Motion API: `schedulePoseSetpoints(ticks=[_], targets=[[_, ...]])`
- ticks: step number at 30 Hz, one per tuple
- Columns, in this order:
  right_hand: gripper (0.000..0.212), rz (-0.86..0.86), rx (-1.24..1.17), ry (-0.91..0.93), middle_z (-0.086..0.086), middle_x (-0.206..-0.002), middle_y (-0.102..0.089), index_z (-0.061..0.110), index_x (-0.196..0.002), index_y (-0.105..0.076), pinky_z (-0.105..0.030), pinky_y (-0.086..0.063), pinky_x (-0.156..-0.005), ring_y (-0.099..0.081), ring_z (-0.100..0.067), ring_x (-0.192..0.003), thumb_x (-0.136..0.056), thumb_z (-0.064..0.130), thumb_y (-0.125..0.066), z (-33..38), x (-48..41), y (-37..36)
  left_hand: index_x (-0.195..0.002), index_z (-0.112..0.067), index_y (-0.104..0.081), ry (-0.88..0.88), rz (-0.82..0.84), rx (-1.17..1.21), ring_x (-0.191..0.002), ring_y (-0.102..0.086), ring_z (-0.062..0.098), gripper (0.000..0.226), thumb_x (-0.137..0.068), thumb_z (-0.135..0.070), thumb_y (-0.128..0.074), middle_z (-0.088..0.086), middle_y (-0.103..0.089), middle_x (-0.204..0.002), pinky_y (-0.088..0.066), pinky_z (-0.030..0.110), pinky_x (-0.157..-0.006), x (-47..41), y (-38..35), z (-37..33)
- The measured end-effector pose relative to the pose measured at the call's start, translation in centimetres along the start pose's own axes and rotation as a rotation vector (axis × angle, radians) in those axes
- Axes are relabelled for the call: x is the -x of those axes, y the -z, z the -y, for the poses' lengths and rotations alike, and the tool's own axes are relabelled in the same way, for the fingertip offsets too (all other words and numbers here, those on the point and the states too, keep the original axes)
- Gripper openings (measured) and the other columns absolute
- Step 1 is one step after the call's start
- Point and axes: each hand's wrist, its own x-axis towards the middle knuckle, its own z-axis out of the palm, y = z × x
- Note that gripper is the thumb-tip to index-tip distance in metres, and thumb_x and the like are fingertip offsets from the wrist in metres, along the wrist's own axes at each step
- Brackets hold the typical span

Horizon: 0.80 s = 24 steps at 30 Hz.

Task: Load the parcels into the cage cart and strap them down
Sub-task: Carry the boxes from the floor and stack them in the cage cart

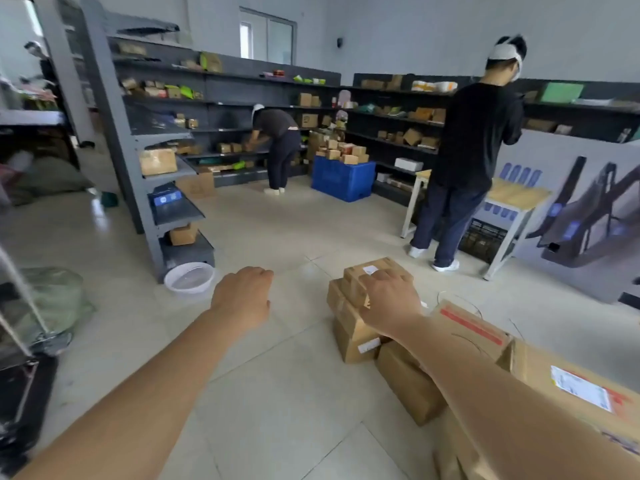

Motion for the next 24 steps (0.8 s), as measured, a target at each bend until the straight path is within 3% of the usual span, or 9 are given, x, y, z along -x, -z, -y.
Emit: schedulePoseSetpoints(ticks=[5,10,15,18,24], targets=[[0.047,0.044,0.014,-0.214,-0.004,-0.13,-0.054,0.02,-0.134,-0.048,-0.037,-0.036,-0.102,-0.043,-0.025,-0.125,-0.09,0.034,-0.055,-7.3,6.8,-1.0,-0.12,-0.014,-0.051,-0.187,0.024,0.084,-0.109,-0.056,0.026,0.029,-0.093,-0.026,-0.052,0.001,-0.056,-0.121,-0.045,0.033,-0.081,-0.8,-0.6,-8.8],[0.055,0.079,0.023,-0.404,-0.005,-0.142,-0.047,0.021,-0.141,-0.043,-0.04,-0.031,-0.11,-0.036,-0.026,-0.135,-0.089,0.036,-0.055,-14.1,13.2,-2.0,-0.124,-0.02,-0.051,-0.337,0.054,0.151,-0.112,-0.057,0.023,0.035,-0.091,-0.033,-0.055,-0.002,-0.057,-0.125,-0.051,0.037,-0.085,-1.1,-1.8,-17.8],[0.049,0.115,0.04,-0.548,-0.005,-0.133,-0.054,0.02,-0.137,-0.046,-0.037,-0.037,-0.103,-0.042,-0.026,-0.128,-0.089,0.03,-0.054,-21.6,18.7,-3.6,-0.123,-0.02,-0.052,-0.442,0.097,0.189,-0.112,-0.055,0.022,0.031,-0.094,-0.031,-0.054,-0.002,-0.055,-0.126,-0.044,0.031,-0.076,-1.0,-2.8,-27.4],[0.048,0.147,0.064,-0.601,-0.004,-0.13,-0.056,0.019,-0.134,-0.048,-0.036,-0.037,-0.101,-0.044,-0.026,-0.125,-0.089,0.033,-0.055,-26.4,21.5,-4.8,-0.119,-0.02,-0.053,-0.479,0.13,0.191,-0.114,-0.054,0.022,0.027,-0.094,-0.032,-0.053,-0.003,-0.056,-0.125,-0.047,0.035,-0.082,-1.2,-3.9,-32.8],[0.042,0.179,0.049,-0.7,-0.002,-0.121,-0.059,0.021,-0.127,-0.052,-0.034,-0.043,-0.095,-0.049,-0.022,-0.115,-0.088,0.036,-0.057,-35.6,26.6,-7.7,-0.136,-0.019,-0.046,-0.5,0.242,0.2,-0.124,-0.05,0.022,0.044,-0.095,-0.031,-0.053,-0.002,-0.05,-0.138,-0.046,0.036,-0.094,-1.5,-7.3,-43.5]])
